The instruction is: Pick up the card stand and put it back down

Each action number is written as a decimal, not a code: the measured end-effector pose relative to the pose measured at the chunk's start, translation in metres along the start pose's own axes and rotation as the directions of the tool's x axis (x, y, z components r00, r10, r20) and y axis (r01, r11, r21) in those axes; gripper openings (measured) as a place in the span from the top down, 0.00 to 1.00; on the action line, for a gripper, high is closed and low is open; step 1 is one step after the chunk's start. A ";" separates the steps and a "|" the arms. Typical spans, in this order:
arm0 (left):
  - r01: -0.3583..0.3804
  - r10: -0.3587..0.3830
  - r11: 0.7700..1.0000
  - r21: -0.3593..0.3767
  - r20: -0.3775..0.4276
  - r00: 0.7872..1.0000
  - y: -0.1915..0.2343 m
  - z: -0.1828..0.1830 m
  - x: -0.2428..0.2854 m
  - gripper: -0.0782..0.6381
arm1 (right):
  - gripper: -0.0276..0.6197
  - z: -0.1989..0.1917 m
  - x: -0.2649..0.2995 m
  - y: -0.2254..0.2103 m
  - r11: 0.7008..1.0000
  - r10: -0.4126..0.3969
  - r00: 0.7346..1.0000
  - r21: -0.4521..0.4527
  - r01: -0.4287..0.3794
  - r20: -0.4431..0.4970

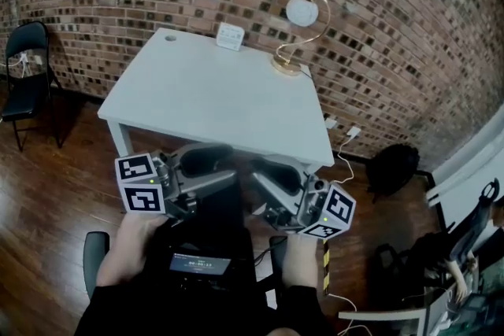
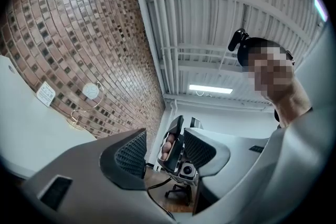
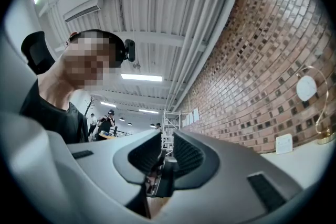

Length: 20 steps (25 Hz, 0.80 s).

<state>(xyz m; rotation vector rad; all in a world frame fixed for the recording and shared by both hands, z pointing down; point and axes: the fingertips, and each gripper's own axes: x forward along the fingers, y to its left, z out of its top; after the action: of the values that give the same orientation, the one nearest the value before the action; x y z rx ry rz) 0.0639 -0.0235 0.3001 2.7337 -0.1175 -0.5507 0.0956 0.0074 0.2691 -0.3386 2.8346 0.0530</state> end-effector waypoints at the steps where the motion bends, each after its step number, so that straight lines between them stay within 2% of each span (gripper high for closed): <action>1: -0.001 0.001 1.000 0.002 -0.003 1.000 0.001 0.004 0.000 0.59 | 0.82 0.003 0.001 -0.002 1.000 0.000 1.000 -0.001 0.000 0.006; 6: 0.017 -0.017 0.999 0.043 -0.005 1.000 -0.002 0.011 0.007 0.59 | 0.82 0.014 -0.003 -0.004 0.999 0.008 0.999 -0.033 -0.007 0.036; 12: 0.035 -0.035 0.999 0.011 -0.001 0.999 -0.009 0.009 0.008 0.59 | 0.82 0.010 0.000 0.006 1.000 0.011 1.000 -0.014 -0.011 0.005; 17: 0.023 -0.023 0.999 0.042 -0.002 1.000 -0.003 -0.004 0.001 0.59 | 0.82 -0.005 0.001 0.006 0.998 0.036 0.999 -0.043 -0.036 0.012; 20: 0.017 -0.017 1.000 0.023 -0.010 1.000 -0.010 -0.015 0.002 0.59 | 0.82 -0.008 -0.005 0.014 0.999 0.028 1.000 -0.020 -0.027 0.006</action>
<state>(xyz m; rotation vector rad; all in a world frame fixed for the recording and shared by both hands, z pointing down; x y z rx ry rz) 0.0710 -0.0102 0.3088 2.7620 -0.0988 -0.5441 0.0945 0.0216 0.2777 -0.3033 2.8348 0.0880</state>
